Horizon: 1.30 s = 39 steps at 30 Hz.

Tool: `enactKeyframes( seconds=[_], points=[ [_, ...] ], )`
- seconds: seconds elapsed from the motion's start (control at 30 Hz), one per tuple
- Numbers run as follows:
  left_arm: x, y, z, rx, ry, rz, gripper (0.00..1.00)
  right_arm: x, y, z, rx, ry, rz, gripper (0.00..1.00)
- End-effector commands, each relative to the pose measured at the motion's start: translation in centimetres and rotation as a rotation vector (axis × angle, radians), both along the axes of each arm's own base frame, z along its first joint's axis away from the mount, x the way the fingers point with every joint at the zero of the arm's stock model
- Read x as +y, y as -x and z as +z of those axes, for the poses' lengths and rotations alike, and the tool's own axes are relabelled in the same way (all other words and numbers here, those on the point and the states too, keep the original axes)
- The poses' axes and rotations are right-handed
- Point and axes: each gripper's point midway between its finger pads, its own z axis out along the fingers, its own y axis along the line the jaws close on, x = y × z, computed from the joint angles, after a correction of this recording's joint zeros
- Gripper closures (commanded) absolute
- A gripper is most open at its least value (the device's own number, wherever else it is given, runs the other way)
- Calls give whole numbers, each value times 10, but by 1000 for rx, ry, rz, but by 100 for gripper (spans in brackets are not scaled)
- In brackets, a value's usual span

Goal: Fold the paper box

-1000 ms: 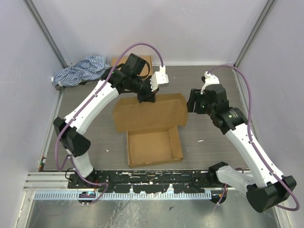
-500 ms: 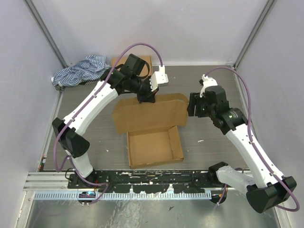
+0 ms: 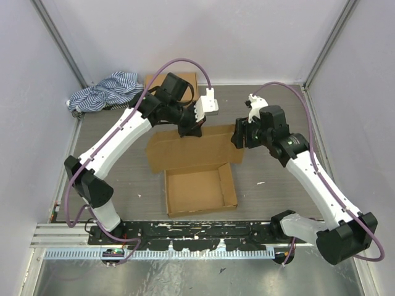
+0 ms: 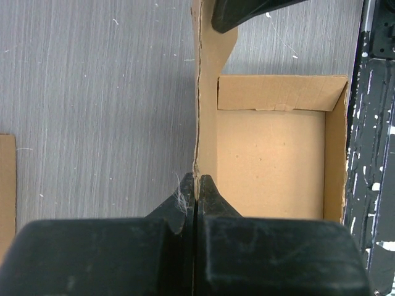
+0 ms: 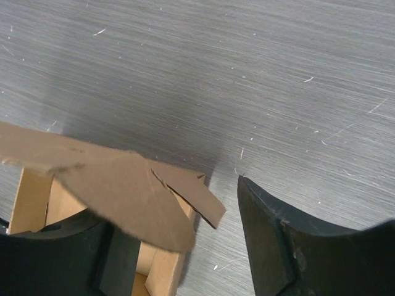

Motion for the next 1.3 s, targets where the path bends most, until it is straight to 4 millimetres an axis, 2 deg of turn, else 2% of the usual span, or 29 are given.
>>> enactKeyframes(
  seconds=[0.0, 0.27, 0.43, 0.67, 0.8, 0.83, 0.97, 1.03, 1.2, 1.27],
  points=[
    [-1, 5, 12, -18, 36, 7, 97, 16, -10, 9, -40, -39, 68, 39],
    [-1, -14, 9, -48, 35, 132, 97, 20, 9, 5, -16, -113, 74, 46],
    [-4, -13, 13, -60, 66, 158, 96, 27, 17, 2, -8, -145, 84, 51],
    [-9, 1, 18, -56, 80, 120, 96, 25, 3, -5, 0, -94, 31, 53],
    [-11, 6, 18, -50, 75, 109, 96, 23, -6, -1, -4, -72, 5, 56],
    [-11, 7, 17, -50, 71, 108, 96, 23, -6, -1, -1, -68, -2, 58],
    [-11, 5, 13, -56, 54, 121, 94, 19, -11, -2, 13, -47, -45, 80],
    [-10, 2, 13, -67, 47, 142, 91, 15, -13, -3, 15, -40, -71, 92],
    [5, -21, 22, -138, 25, 317, 68, 9, -13, -3, -5, -31, -102, 98],
    [15, -36, 42, -204, 70, 446, 64, 7, -12, -2, -20, -22, -106, 98]
  ],
)
